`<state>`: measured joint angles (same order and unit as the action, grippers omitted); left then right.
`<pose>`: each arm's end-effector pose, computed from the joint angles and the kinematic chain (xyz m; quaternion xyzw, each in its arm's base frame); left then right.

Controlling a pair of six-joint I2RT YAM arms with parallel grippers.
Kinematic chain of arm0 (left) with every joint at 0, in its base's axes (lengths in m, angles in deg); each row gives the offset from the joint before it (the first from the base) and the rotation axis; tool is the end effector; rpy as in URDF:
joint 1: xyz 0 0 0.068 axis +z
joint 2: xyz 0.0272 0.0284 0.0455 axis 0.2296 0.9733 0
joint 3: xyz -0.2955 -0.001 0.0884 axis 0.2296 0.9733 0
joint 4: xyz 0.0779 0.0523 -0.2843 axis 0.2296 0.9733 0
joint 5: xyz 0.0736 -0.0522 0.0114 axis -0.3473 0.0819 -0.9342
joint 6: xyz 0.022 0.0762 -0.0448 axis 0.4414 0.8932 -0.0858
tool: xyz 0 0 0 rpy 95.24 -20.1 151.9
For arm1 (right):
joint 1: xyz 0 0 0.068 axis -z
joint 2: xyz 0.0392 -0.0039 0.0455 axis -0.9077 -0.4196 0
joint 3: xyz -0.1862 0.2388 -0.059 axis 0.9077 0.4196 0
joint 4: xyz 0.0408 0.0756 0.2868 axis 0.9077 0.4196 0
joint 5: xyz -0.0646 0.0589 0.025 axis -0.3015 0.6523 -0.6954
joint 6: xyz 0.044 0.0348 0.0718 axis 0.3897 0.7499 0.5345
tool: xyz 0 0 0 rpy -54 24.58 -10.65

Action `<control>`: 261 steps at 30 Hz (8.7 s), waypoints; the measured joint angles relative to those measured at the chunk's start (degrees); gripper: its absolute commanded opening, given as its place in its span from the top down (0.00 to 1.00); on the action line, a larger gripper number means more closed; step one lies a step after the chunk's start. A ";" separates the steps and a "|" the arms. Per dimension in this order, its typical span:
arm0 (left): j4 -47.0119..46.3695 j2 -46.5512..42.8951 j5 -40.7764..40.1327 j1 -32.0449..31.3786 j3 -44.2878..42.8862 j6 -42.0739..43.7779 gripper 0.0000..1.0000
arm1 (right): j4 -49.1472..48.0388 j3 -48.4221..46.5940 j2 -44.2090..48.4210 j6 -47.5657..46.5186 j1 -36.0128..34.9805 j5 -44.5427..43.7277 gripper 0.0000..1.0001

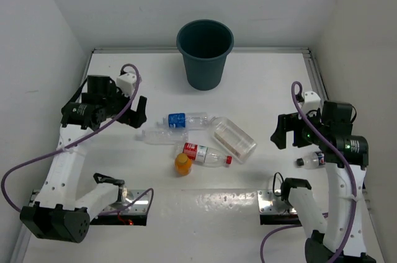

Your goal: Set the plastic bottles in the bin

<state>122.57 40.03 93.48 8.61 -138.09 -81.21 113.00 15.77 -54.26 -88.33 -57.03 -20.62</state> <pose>0.2332 -0.0436 0.3609 0.1628 0.9019 -0.1268 0.3796 0.1530 0.0080 0.3516 -0.0272 0.9223 0.1374 0.3601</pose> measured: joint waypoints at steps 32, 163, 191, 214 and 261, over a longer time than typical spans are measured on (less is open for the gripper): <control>-9.84 57.02 -16.39 -35.56 -24.44 8.92 0.06 | 2.56 0.98 -6.21 -3.45 0.00 -3.30 0.00; -90.38 51.76 15.23 -9.31 -33.66 -39.63 0.98 | -77.94 -35.23 -57.83 19.08 -23.28 -3.58 1.00; -94.97 62.25 14.43 -8.48 -31.21 -40.22 0.00 | -92.39 -31.50 -68.67 16.31 -23.54 3.34 0.01; -29.57 21.59 23.43 -1.05 -30.08 5.31 0.00 | -48.61 -24.33 -27.02 4.66 -22.53 6.88 0.15; 8.94 57.51 -4.55 -31.93 -41.79 17.59 1.00 | -11.67 2.49 -13.38 -2.54 -23.23 0.26 0.12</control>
<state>131.50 97.54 88.93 -23.33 -179.88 -63.62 101.33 18.26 -67.64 -90.87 -80.26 -20.36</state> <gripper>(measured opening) 0.675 0.866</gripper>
